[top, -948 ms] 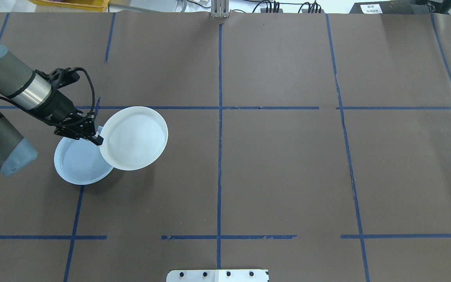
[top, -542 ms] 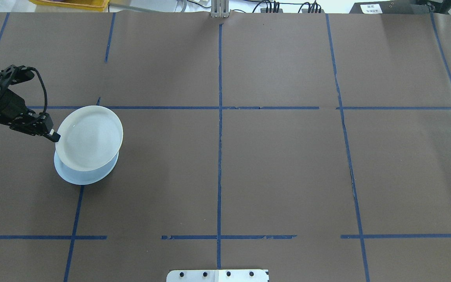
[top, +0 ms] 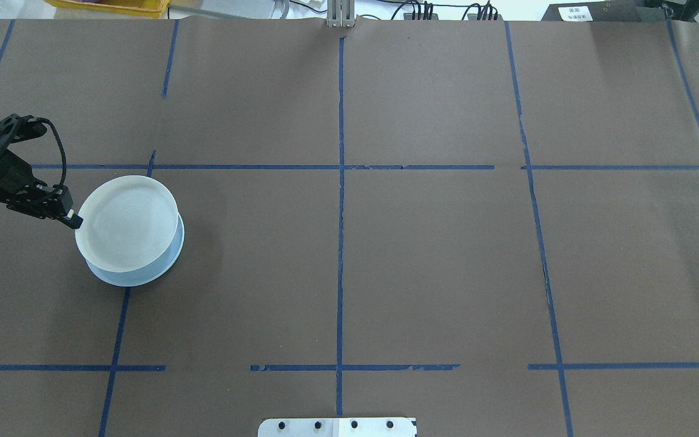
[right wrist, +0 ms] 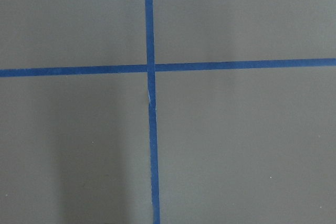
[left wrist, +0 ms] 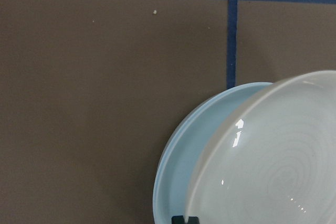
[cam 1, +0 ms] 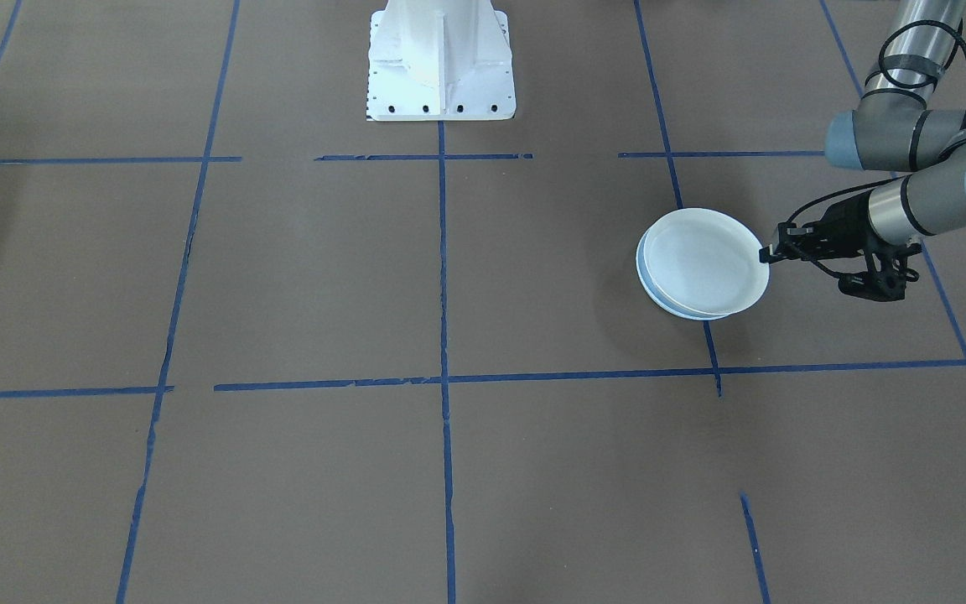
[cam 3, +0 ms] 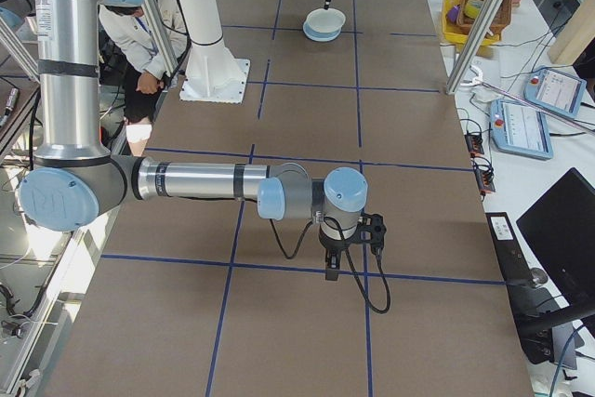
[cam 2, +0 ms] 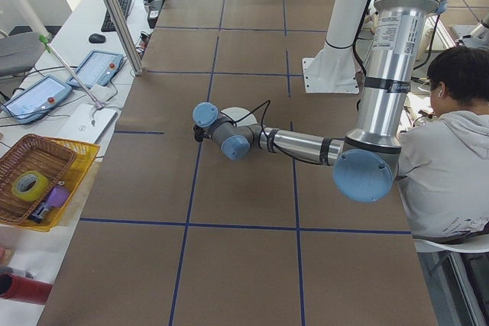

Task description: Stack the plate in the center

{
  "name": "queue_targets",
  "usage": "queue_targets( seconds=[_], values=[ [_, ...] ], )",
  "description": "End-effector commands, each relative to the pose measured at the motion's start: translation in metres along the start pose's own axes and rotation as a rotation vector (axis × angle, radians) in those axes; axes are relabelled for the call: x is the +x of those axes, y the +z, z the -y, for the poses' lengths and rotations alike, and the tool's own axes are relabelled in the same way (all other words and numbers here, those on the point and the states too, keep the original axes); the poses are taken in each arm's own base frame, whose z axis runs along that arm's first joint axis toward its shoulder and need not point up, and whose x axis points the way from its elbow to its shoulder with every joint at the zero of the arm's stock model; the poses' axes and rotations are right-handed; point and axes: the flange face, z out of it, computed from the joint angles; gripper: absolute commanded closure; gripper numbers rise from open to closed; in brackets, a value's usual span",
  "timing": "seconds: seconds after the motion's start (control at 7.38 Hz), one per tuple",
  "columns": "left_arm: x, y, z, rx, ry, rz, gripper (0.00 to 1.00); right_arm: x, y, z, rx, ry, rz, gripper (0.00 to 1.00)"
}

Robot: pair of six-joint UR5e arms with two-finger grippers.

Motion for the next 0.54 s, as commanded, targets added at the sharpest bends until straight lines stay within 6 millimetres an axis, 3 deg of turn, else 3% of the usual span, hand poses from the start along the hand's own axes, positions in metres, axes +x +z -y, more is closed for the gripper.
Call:
queue_targets(
  seconds=[0.0, 0.41],
  values=[
    [-0.0103, 0.0046, -0.0004, -0.006, -0.014, 0.009, 0.02, 0.0, 0.0, 0.0, 0.0, 0.001, 0.0, 0.0],
    [-0.0075, -0.003, -0.0004, 0.012, -0.012, 0.012, 0.01, 0.0001, 0.0, 0.0, 0.0, 0.001, -0.001, 0.0]
  ],
)
